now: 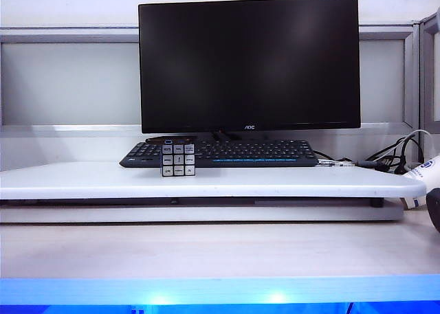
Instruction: Put the phone on top of the Rubik's Cube.
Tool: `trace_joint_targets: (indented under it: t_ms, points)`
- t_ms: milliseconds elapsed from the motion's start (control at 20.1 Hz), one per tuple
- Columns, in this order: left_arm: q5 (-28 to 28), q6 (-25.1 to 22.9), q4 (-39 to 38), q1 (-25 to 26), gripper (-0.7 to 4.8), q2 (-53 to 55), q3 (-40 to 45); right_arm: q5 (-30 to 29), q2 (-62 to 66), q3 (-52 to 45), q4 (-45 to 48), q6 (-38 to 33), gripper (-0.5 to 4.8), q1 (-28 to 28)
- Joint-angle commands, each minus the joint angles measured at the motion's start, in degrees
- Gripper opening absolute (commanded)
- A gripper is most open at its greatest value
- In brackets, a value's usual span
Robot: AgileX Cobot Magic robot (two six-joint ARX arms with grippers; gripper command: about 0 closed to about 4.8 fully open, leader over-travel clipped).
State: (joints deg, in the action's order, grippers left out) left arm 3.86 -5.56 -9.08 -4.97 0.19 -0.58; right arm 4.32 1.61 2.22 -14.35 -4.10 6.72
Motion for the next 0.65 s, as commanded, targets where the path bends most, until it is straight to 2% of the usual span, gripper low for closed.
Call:
trace_joint_targets:
  t_ms: [50,647]
  points:
    - [0.0,0.0,-1.16,0.07,-0.05,0.02,0.11,0.02,-0.94,0.15,0.85,1.6,-0.06,0.0]
    - [0.0,0.0,-1.16,0.07,-0.05,0.02,0.11,-0.59,-0.85,0.15,-0.04,0.92,-0.05,0.0]
